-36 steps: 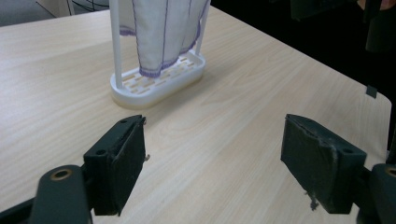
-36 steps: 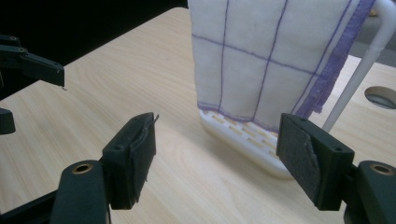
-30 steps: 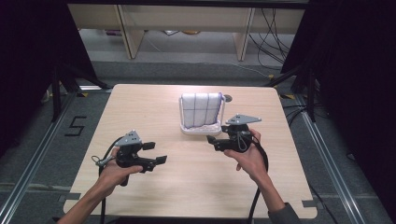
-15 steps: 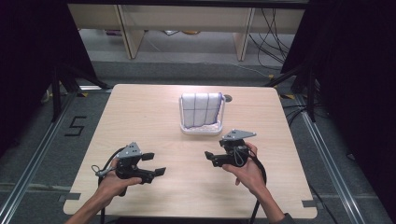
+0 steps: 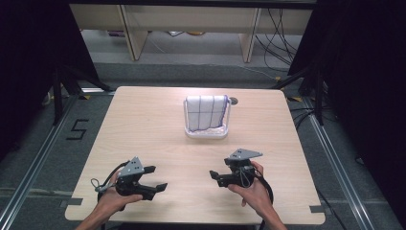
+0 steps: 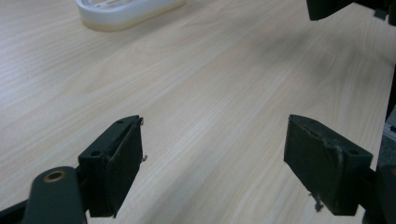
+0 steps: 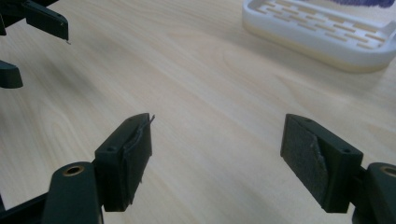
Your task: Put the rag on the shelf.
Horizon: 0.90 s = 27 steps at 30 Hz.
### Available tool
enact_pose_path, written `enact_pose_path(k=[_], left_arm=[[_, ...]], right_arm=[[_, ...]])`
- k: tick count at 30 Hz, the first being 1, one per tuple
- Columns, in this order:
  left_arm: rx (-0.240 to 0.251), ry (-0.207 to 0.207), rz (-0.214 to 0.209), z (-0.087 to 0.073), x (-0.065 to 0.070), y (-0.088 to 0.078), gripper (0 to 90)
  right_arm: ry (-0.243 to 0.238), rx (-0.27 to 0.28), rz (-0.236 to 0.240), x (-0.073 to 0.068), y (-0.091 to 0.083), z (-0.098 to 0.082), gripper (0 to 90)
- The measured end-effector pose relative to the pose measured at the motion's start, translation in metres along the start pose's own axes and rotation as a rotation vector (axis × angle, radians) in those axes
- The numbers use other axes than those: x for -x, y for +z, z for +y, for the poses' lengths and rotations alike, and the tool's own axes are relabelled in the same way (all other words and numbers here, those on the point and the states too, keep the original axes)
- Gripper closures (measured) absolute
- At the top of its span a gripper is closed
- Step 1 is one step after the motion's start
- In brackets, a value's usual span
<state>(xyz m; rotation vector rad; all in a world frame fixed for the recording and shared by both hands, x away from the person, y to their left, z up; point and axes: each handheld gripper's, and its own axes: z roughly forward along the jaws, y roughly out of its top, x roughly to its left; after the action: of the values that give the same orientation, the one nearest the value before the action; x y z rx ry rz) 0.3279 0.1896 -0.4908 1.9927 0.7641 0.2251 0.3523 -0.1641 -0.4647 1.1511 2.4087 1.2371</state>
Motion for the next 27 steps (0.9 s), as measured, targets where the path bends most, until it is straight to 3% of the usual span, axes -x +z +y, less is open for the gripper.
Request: enact_pose_path(k=[4,5,7,8,11,12,16,19,24,25,27], left_arm=[[-0.02,-0.017,-0.01,-0.012,0.007,0.0,19.1],[-0.023,-0.011,-0.006,-0.013,0.01,0.0,19.1],[-0.034,0.008,0.004,-0.015,0.013,-0.003,19.1],[-0.029,0.016,0.01,-0.015,0.015,-0.004,19.1],[-0.025,0.028,0.019,-0.018,0.017,-0.007,19.3],[-0.021,0.003,0.011,-0.019,0.019,-0.008,19.3],[-0.007,0.006,0.026,-0.023,0.019,-0.012,19.3],[-0.007,-0.003,0.029,-0.023,0.019,-0.015,19.3],[0.013,-0.015,0.024,-0.025,0.019,-0.018,19.2],[-0.016,-0.004,0.038,-0.025,0.018,-0.02,19.2],[-0.023,-0.017,0.037,-0.025,0.018,-0.022,19.1]], right_arm=[[0.009,-0.004,0.001,-0.003,-0.002,-0.014,24.1],[0.014,-0.008,0.015,-0.003,-0.002,-0.017,24.0],[0.014,-0.015,-0.012,-0.005,-0.005,-0.024,23.8],[0.017,-0.007,0.003,-0.005,-0.005,-0.027,23.8],[0.014,0.002,-0.012,-0.007,-0.01,-0.035,23.6],[0.022,-0.001,-0.007,-0.008,-0.012,-0.036,23.6],[0.029,0.007,-0.017,-0.011,-0.017,-0.043,23.5],[0.023,-0.002,0.009,-0.012,-0.018,-0.046,23.3],[0.026,-0.011,-0.006,-0.014,-0.02,-0.05,22.6],[0.028,-0.009,-0.003,-0.015,-0.02,-0.051,22.2],[0.025,-0.021,-0.009,-0.015,-0.021,-0.052,20.0]])
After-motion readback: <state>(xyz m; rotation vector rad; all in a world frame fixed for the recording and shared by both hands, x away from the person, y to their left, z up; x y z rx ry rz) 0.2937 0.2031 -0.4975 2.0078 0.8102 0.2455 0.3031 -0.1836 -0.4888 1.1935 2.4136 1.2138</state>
